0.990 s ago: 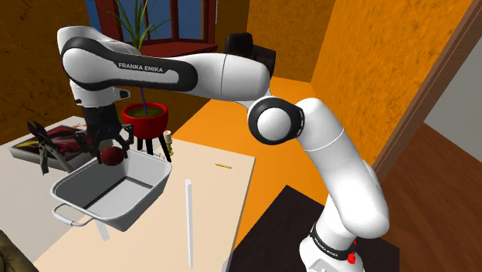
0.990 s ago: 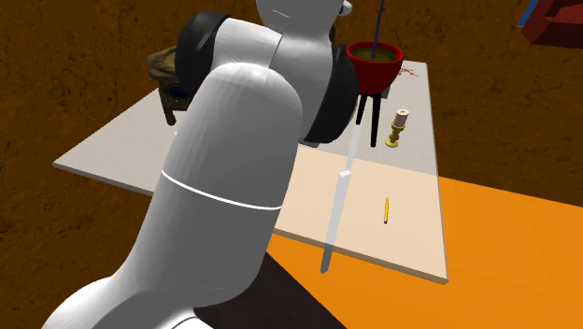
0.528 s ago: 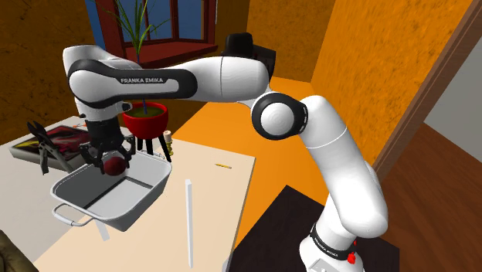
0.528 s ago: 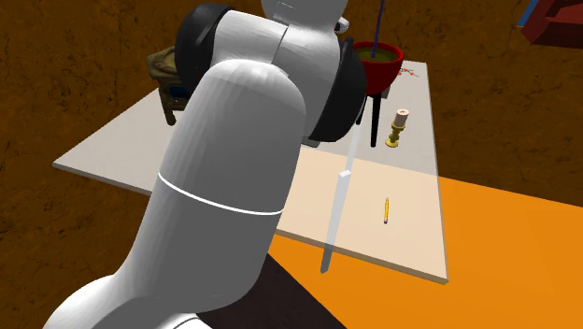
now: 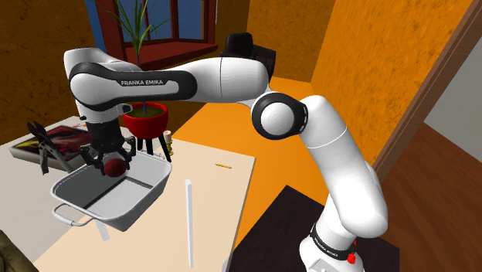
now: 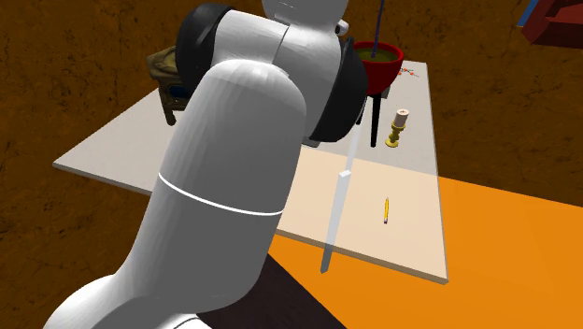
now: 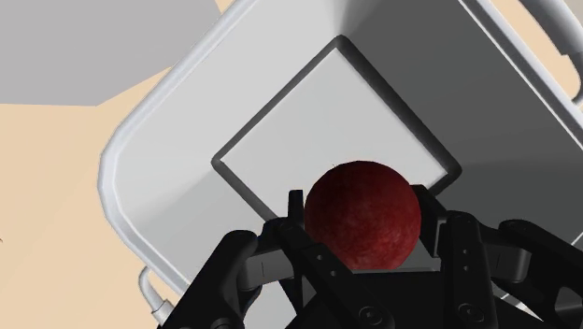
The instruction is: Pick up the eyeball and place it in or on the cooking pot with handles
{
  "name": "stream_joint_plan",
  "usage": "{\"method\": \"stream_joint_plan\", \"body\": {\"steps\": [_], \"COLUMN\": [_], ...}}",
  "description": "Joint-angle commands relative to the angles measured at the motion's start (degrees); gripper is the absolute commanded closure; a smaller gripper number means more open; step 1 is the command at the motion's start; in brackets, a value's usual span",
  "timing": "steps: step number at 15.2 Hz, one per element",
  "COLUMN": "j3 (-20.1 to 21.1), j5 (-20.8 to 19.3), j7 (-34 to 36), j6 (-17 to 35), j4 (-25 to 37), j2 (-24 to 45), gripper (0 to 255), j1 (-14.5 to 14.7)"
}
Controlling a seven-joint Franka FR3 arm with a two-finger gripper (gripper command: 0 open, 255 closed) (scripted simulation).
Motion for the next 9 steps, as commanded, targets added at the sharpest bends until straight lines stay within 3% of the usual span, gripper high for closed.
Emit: {"method": "stream_joint_plan", "body": {"steps": [1, 6, 9], "j3": [0.0, 0.0, -0.6], "j5": [0.0, 0.0, -0.8], "j7": [0.0, 0.0, -0.5], "j6": [0.0, 0.0, -9.0], "j4": [0.0, 0.0, 13.6], "j2": [0.0, 0.0, 4.2], "gripper": [0, 0, 0], "j1": [0.0, 0.0, 2.6]}}
